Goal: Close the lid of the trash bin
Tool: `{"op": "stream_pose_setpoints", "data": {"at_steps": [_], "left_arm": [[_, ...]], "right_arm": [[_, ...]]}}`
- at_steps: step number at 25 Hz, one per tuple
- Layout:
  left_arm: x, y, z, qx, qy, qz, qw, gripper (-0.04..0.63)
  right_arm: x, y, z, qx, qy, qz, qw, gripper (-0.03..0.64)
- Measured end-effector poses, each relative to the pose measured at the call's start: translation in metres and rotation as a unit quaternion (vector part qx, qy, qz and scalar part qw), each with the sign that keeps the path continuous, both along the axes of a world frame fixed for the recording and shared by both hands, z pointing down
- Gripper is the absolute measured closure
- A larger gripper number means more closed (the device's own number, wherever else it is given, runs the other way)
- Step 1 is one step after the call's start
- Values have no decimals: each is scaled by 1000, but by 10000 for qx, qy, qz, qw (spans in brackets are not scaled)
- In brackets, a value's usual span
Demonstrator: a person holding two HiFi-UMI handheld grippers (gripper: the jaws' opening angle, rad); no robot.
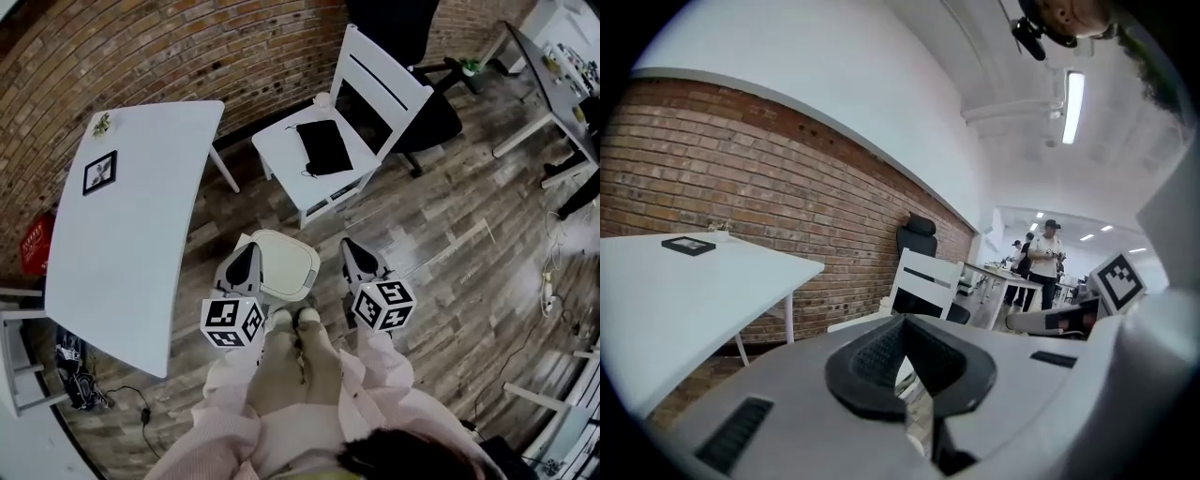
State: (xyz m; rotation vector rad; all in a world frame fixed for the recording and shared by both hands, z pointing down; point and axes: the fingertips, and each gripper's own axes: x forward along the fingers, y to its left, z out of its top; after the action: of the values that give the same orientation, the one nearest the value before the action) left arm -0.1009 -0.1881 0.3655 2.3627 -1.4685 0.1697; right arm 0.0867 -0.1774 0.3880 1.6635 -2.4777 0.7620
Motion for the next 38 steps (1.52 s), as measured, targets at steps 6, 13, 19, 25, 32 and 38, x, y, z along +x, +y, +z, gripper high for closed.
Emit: {"op": "stream_pose_setpoints", "data": {"at_steps": [6, 13, 19, 25, 32, 38], "left_arm": [[-5, -2, -41, 428, -7, -65, 9991, 603], [-17, -4, -80, 845, -98, -157, 9963, 603], [-34, -2, -104, 1009, -262, -339, 9940, 603], [-53, 1, -124, 1125, -395, -552, 9913, 603], [-63, 9, -138, 1260, -481, -707, 9883, 603], [-70, 13, -144, 1351, -543, -850, 9857, 603]], "right_arm": [[-3, -5, -35, 358, -20, -164, 9992, 614], [-4, -10, -79, 802, -197, -229, 9963, 614], [1, -16, -110, 1125, -347, -193, 9929, 614], [-4, -17, -132, 1381, -215, -341, 9896, 614], [-2, -15, -142, 1539, -15, -505, 9868, 614], [5, -16, -148, 1631, 77, -471, 9855, 614]]}}
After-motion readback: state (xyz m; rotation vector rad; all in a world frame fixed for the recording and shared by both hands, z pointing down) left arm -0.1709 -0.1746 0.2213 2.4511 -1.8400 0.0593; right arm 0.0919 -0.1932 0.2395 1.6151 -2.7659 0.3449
